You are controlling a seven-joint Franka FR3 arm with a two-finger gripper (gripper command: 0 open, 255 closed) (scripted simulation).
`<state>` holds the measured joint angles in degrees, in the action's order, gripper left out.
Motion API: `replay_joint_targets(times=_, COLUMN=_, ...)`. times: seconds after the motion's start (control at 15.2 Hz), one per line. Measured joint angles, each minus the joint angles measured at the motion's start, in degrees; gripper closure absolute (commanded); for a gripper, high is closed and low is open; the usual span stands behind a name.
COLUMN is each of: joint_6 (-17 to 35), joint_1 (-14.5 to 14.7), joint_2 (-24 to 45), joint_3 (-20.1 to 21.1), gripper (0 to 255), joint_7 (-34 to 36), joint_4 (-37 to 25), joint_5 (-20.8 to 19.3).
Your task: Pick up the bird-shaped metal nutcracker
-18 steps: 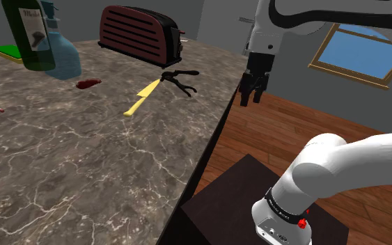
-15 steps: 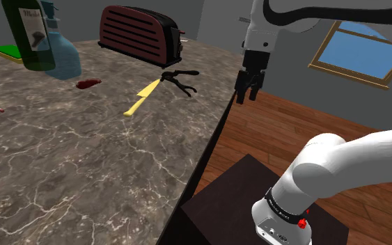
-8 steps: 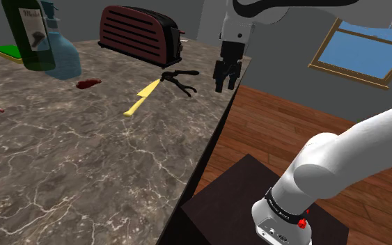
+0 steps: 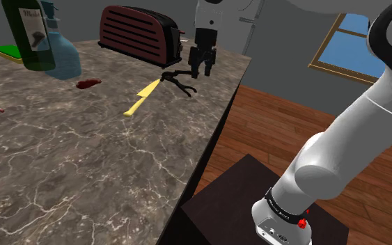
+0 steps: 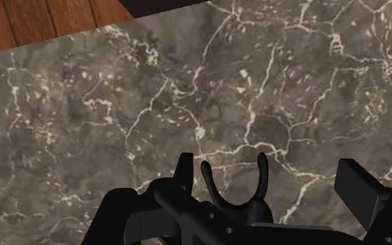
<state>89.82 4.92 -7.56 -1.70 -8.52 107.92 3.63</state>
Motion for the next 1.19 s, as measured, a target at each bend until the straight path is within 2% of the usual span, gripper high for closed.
replay_joint_targets(times=0.46, joint_6=-2.9, joint_1=1.1, joint_2=14.5, joint_3=1.0, gripper=0, joint_7=-2.1, joint_4=-18.5, joint_5=-0.2)
replay_joint_targets(times=0.59, joint_6=-2.2, joint_1=1.2, joint_2=15.6, joint_3=1.1, gripper=0, joint_7=-2.3, joint_4=-18.9, joint_5=-0.3)
replay_joint_targets(times=0.99, joint_6=2.1, joint_1=1.2, joint_2=15.5, joint_3=1.1, gripper=0, joint_7=-2.5, joint_4=-14.5, joint_5=-0.3)
replay_joint_targets(times=1.06, joint_6=2.4, joint_1=1.2, joint_2=15.5, joint_3=1.1, gripper=255, joint_7=-2.6, joint_4=-14.2, joint_5=-0.3)
replay_joint_targets(times=1.19, joint_6=2.6, joint_1=1.2, joint_2=15.5, joint_3=1.1, gripper=255, joint_7=-2.6, joint_4=-14.0, joint_5=-0.3)
